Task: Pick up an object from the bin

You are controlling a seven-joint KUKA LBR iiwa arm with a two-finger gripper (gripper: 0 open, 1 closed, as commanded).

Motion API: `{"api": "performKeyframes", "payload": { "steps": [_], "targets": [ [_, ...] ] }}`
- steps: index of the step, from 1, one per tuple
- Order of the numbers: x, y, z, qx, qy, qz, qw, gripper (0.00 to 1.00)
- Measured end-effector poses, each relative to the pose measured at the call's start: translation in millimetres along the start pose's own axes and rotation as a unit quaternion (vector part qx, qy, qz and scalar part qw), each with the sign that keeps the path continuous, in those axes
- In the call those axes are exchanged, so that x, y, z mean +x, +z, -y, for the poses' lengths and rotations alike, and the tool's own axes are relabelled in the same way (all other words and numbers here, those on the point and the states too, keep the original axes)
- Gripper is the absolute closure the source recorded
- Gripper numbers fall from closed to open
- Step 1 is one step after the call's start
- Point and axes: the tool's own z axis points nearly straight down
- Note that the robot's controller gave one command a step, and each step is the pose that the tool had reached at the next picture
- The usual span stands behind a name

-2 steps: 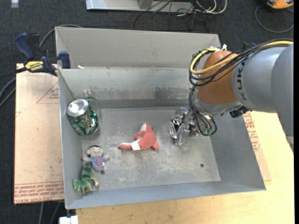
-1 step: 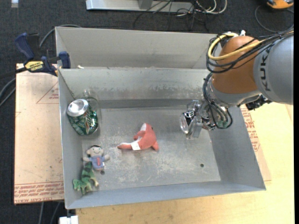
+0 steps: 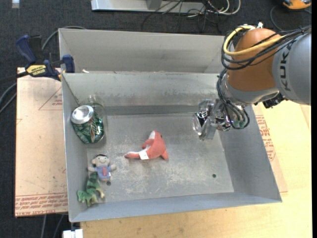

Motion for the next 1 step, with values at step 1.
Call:
{"api": "performKeyframes", "payload": {
  "steps": [1],
  "targets": [
    [9.6,-71.8,7.7,-0.001,0.004,-0.0045,1.0,1.0]
  ]
}}
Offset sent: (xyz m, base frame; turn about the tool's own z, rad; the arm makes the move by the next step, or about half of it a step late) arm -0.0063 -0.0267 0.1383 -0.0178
